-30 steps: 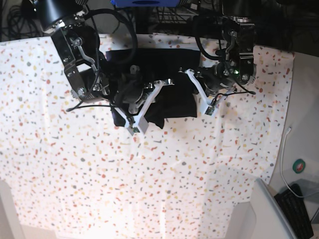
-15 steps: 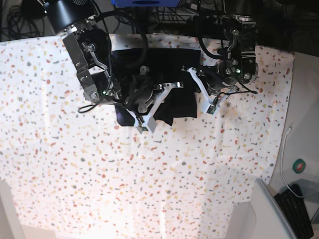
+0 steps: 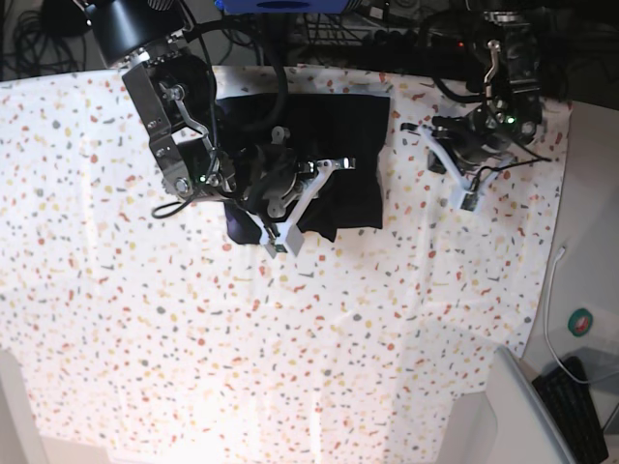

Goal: Layout the t-shirt on the table in an organized manner, then fold the t-shirt properly
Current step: 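Grasp both strip ends and fold them toward each other at the center, then lift the left gripper away and press the bundle with the right gripper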

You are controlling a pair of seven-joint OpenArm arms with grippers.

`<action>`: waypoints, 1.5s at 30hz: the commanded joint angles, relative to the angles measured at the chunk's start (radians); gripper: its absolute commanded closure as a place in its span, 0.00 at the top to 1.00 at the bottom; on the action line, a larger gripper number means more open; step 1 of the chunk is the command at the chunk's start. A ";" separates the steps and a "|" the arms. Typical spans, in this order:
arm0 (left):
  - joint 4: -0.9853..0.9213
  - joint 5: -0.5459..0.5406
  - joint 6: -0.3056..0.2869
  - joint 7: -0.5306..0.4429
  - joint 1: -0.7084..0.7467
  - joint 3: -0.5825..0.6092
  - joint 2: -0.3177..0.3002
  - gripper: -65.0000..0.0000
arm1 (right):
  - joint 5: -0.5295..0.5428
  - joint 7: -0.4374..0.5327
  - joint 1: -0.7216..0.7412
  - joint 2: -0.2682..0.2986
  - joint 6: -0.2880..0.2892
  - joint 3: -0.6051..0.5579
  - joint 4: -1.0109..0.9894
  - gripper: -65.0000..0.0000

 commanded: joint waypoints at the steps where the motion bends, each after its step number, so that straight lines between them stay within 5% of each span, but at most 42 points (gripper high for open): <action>1: 0.035 -0.004 -0.004 0.006 0.028 -0.056 -0.026 0.00 | 0.019 0.010 0.014 -0.008 0.006 0.004 0.016 0.00; 11: 0.000 -0.004 -0.018 0.008 0.148 -0.524 -0.051 0.00 | 0.019 0.010 -0.001 -0.008 -0.024 0.001 0.016 0.00; 17: -0.025 -0.004 -0.154 0.011 0.142 -0.551 -0.049 0.00 | 0.019 0.010 0.005 -0.025 -0.049 0.006 0.014 0.00; 22: -0.025 -0.004 -0.157 0.011 0.139 -0.551 -0.046 0.00 | 0.020 0.010 0.004 -0.025 -0.095 0.002 0.014 0.00; 32: -0.025 -0.004 -0.157 0.011 0.139 -0.551 -0.049 0.00 | 0.023 0.010 0.001 -0.030 -0.096 0.007 0.014 0.00; 36: -0.026 -0.004 -0.157 0.011 0.139 -0.551 -0.049 0.00 | 0.023 0.010 0.001 -0.030 -0.093 -0.001 0.014 0.39; 38: -0.026 -0.004 -0.157 0.011 0.139 -0.551 -0.051 0.00 | 0.023 0.010 0.001 -0.030 -0.092 -0.002 0.016 0.51; 45: -0.026 -0.004 -0.157 0.011 0.137 -0.551 -0.051 0.00 | 0.023 0.010 0.024 -0.031 -0.089 -0.070 0.016 0.48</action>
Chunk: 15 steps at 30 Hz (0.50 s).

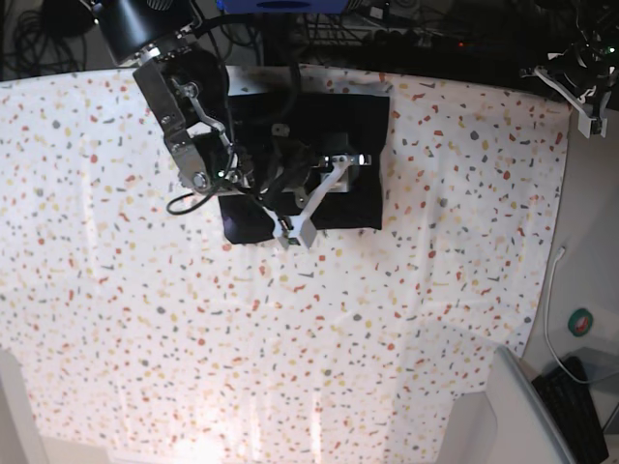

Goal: Layout the t-shirt on the table in an organized manner, then fold the t-shirt properly
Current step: 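Lift the left gripper away and press the bundle with the right gripper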

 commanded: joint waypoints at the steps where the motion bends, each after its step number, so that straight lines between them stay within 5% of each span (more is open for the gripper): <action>1: 0.015 -0.007 -0.006 -0.007 0.002 -0.007 -0.018 0.00 | 0.019 0.010 0.027 -0.012 0.005 -0.019 0.014 0.48; 8: 0.015 -0.007 -0.006 -0.007 0.002 -0.010 -0.018 0.00 | 0.019 0.086 0.098 -0.012 0.005 -0.144 -0.145 0.48; 15: 0.015 -0.006 -0.006 -0.007 0.002 -0.011 -0.020 0.00 | 0.019 0.134 0.193 -0.006 0.005 -0.451 -0.079 0.48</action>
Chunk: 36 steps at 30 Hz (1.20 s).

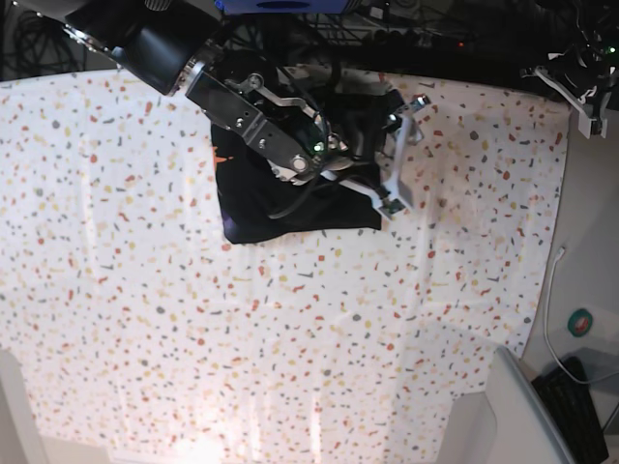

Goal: Layout the t-shirt on the table in an organized manner, then fold the t-shirt properly
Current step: 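Lift the left gripper away and press the bundle with the right gripper, then flatten the folded black bundle with the right gripper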

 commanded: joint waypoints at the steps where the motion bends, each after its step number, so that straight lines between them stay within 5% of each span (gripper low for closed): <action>1: 0.015 -0.004 -0.003 -0.007 0.002 -0.009 -0.018 0.00 | 0.004 0.014 0.031 -0.010 0.005 -0.015 0.053 0.48; 5: 0.015 -0.001 -0.003 -0.007 0.002 -0.010 -0.018 0.00 | 0.002 -0.010 0.037 -0.001 -0.003 -0.031 0.208 0.48; 9: 0.003 -0.005 -0.003 -0.011 0.005 -0.012 -0.038 0.00 | 0.001 -0.101 0.025 0.100 -0.044 0.015 0.443 0.45; 12: -0.035 -0.007 -0.003 -0.011 0.005 -0.014 -0.061 0.00 | 0.004 -0.119 -0.053 0.180 -0.150 0.159 0.532 0.19; 14: -0.057 -0.007 -0.003 -0.012 0.005 -0.014 -0.067 0.00 | 0.004 -0.102 -0.102 0.218 -0.152 0.254 0.514 0.00; 19: -0.069 -0.007 -0.003 -0.014 0.004 -0.014 -0.068 0.00 | -0.006 -0.024 -0.205 0.286 -0.112 0.331 0.494 0.00; 29: -0.068 -0.007 -0.003 -0.012 -0.016 -0.012 -0.062 0.00 | -0.119 0.082 -0.173 0.287 -0.109 0.324 0.250 0.00; 36: -0.068 -0.007 -0.003 -0.012 -0.016 -0.010 -0.062 0.00 | -0.122 0.074 -0.139 0.194 -0.109 0.323 0.225 0.00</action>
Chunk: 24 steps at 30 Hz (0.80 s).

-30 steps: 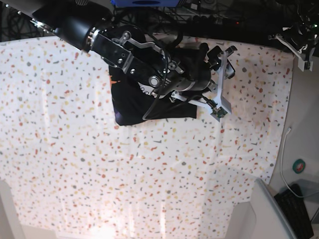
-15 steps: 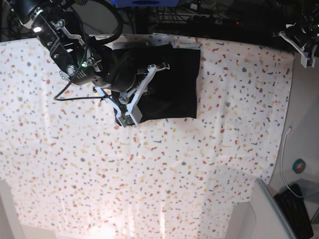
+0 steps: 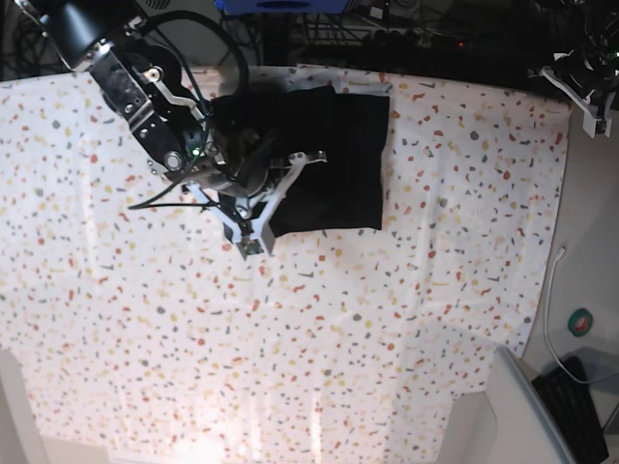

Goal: Layout the t-shirt on the table in an organized manner, then fold the t-shirt properly
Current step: 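Flatten the folded black bundle with the right gripper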

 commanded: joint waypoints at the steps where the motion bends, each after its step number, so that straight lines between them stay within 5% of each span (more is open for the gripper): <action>1: 0.014 -0.007 -0.001 -0.008 0.003 -0.006 -0.018 0.00 | 0.002 0.017 0.026 -0.020 0.004 0.001 -0.003 0.00; 14: 0.012 -0.007 -0.001 -0.008 0.003 -0.006 -0.018 0.00 | 0.000 0.078 0.196 -0.237 0.003 -0.238 -0.250 0.00; 18: 0.012 -0.007 -0.001 -0.008 0.003 -0.008 -0.020 0.00 | 0.000 0.083 0.230 -0.229 0.001 -0.300 -0.171 0.00; 20: 0.012 -0.007 -0.001 -0.008 0.005 -0.008 -0.023 0.00 | 0.000 0.003 0.230 -0.191 -0.004 -0.297 -0.081 0.00; 24: 0.012 -0.007 -0.001 -0.008 0.008 -0.009 -0.024 0.00 | 0.000 -0.155 0.187 -0.114 -0.131 -0.261 0.051 0.00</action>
